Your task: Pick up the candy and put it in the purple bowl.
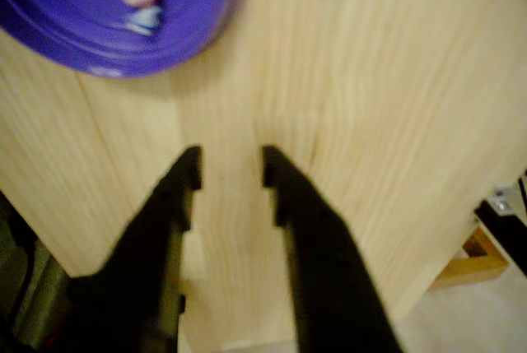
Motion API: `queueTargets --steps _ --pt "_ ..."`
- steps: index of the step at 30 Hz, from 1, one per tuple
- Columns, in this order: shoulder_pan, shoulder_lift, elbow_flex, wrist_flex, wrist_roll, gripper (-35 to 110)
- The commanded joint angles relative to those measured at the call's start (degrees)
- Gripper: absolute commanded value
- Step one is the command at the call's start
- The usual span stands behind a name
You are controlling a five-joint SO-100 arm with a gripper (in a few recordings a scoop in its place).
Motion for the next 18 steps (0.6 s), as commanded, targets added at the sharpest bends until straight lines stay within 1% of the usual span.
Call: queueTargets --steps 1,5,10,18 --pt "2.4 13.1 0.4 1.8 -1.1 5" --pt "4.6 18.3 4.6 2.9 -1.0 -1" --pt "9.0 25.1 11.3 3.6 -1.5 -1" --pt "21.9 37.4 23.9 3.5 -3.3 -1"
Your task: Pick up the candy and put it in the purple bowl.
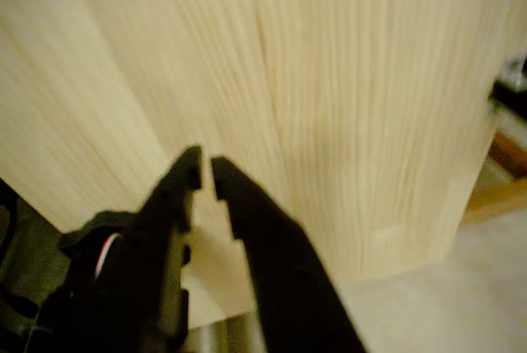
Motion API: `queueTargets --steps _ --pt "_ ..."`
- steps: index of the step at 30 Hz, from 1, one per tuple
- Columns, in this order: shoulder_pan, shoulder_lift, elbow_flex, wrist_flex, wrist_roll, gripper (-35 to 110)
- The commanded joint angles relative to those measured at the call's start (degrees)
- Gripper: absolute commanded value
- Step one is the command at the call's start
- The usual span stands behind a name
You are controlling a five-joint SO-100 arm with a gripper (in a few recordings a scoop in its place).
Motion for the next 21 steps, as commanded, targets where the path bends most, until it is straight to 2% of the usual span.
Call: queueTargets --steps 1,9,21 --pt "7.8 12.5 2.9 0.7 -1.8 -1" --pt "25.4 22.0 16.3 -0.5 -6.2 -1" --pt "45.9 34.4 34.0 -10.7 2.1 -1"
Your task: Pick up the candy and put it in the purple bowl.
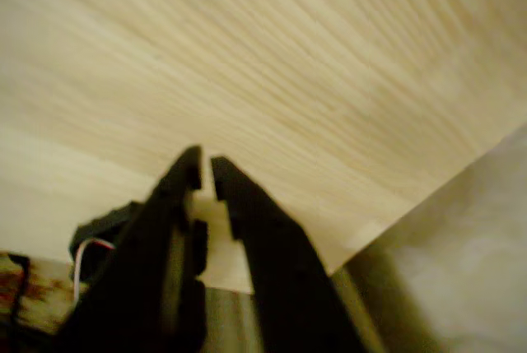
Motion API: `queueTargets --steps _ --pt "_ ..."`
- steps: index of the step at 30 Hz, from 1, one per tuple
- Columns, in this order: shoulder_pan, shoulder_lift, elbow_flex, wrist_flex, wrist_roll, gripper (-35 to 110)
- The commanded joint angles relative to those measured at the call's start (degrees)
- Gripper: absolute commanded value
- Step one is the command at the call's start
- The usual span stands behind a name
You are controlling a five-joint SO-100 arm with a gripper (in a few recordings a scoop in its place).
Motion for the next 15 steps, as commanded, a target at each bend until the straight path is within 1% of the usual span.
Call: queueTargets --steps 1,7,9,13,15 --pt "6.6 7.7 2.8 -3.1 2.1 -1" --pt "17.2 16.1 14.3 -9.8 6.4 -1" --pt "20.6 18.8 18.6 -12.2 9.7 -1" --pt "23.7 25.9 29.6 -18.7 11.7 -1" --pt "23.7 29.3 33.7 -19.8 13.2 -1"
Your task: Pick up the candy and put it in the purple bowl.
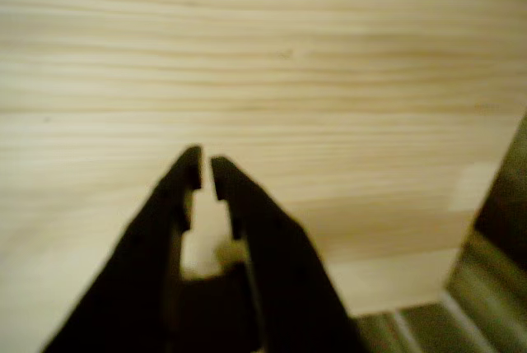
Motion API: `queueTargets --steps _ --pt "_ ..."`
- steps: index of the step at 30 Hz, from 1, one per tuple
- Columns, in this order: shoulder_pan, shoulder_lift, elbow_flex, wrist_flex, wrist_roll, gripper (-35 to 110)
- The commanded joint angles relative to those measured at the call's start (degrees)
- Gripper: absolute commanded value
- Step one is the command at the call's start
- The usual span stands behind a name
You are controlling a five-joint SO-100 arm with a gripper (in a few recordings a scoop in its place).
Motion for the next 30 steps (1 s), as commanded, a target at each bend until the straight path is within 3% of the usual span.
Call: queueTargets --steps 1,7,30 --pt "2.3 8.9 4.1 -3.3 2.5 -1" --pt "1.7 15.1 11.9 -2.6 10.1 -1" --pt "6.1 40.3 33.1 0.1 3.1 -1"
